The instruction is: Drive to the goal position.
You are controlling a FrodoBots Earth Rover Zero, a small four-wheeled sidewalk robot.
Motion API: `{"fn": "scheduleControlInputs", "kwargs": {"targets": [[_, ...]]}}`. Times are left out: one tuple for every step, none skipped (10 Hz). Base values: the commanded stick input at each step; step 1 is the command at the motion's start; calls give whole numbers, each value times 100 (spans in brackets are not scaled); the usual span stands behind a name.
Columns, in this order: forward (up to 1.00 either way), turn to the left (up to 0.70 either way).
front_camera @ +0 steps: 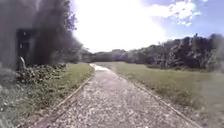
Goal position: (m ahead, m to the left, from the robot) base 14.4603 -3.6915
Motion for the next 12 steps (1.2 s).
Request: {"fn": "scheduleControlInputs", "kwargs": {"targets": [[70, 2], [70, 24], [70, 0], [70, 0], [70, 0], [70, 0], [70, 0], [70, 0], [70, 0], [70, 0], [70, 0], [70, 0]]}}
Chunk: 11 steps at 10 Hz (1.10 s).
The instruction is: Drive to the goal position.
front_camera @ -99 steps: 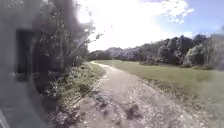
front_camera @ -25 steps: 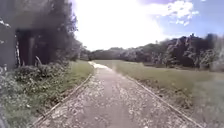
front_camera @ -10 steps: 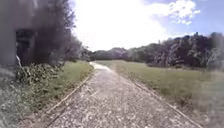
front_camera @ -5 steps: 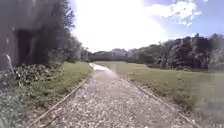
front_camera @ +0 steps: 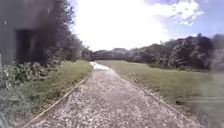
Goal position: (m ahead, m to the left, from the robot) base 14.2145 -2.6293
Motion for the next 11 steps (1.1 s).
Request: {"fn": "scheduleControlInputs", "kwargs": {"targets": [[70, 0], [70, 0], [70, 0], [70, 0], [70, 35], [70, 0], [70, 0], [70, 0], [70, 0], [70, 0], [70, 0]]}}
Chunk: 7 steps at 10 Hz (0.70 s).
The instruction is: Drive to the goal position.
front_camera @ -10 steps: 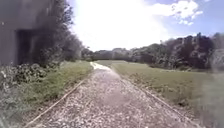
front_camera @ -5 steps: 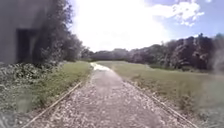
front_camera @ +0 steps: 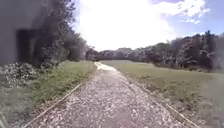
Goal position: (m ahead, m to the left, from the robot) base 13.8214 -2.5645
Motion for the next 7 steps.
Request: {"fn": "scheduleControlInputs", "kwargs": {"targets": [[70, 0], [70, 0], [70, 0], [70, 0], [70, 0], [70, 0], [70, 0]]}}
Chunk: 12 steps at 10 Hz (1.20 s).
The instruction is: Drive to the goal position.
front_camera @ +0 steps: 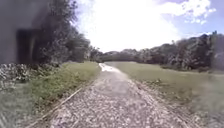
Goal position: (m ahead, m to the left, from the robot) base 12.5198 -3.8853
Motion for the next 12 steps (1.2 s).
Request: {"fn": "scheduleControlInputs", "kwargs": {"targets": [[70, 0], [70, 0], [70, 0], [70, 0], [70, 0], [70, 0], [70, 0], [70, 0], [70, 0], [70, 0], [70, 0], [70, 0]]}}
